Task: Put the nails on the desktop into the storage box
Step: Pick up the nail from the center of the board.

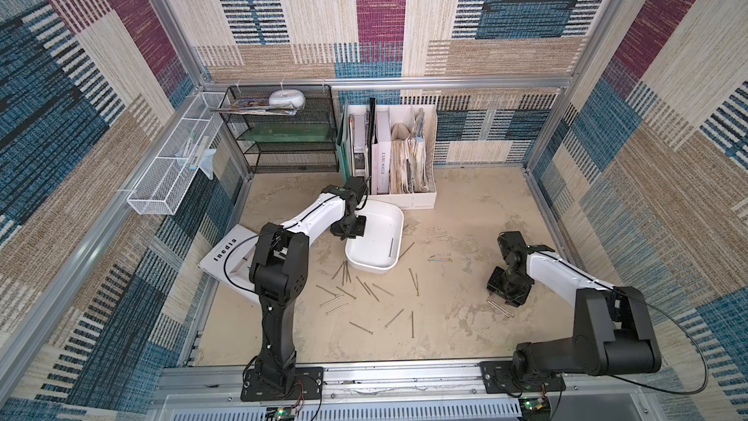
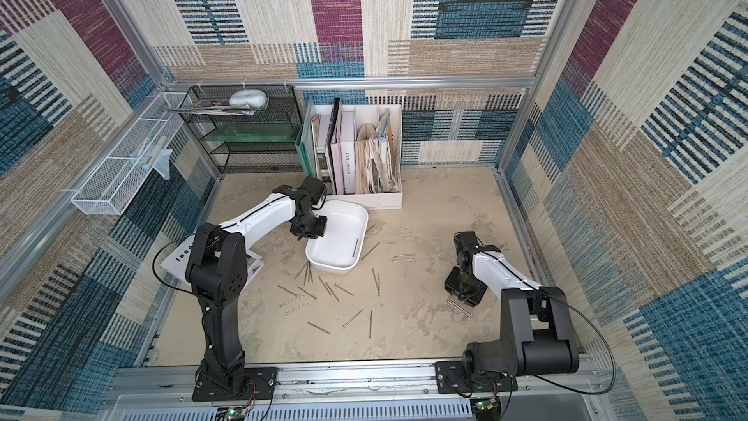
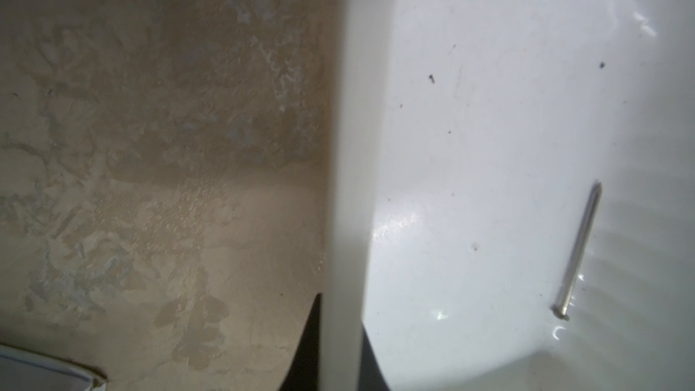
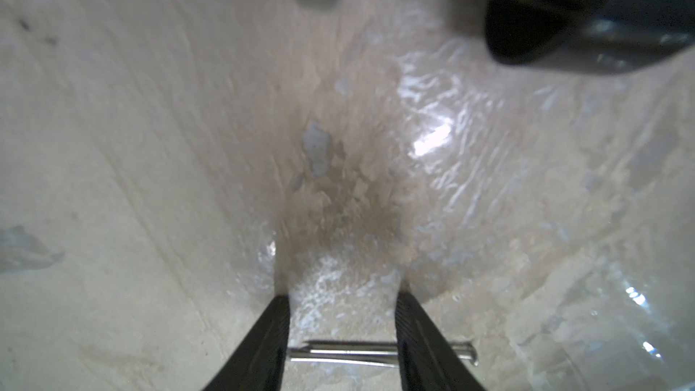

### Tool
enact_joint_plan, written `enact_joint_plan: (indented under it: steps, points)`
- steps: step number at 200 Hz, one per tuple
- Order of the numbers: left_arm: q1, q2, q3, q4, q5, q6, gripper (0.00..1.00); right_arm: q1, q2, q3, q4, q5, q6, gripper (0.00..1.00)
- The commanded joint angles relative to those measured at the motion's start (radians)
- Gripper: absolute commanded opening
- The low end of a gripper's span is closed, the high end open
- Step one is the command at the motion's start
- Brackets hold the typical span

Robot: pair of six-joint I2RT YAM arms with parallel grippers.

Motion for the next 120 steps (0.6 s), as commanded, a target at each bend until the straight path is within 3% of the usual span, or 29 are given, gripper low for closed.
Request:
enact_joint_plan:
  steps: [1,120]
  points:
    - [0.001,-0.009,0.012,-0.004,0.02,-0.006,0.0,0.001,0.007,-0.022,0.042,-0.002,0.023,0.51]
    - [0.0,-0.016,0.012,-0.003,0.039,-0.009,0.0,0.007,-0.135,-0.138,0.089,-0.127,0.117,0.5]
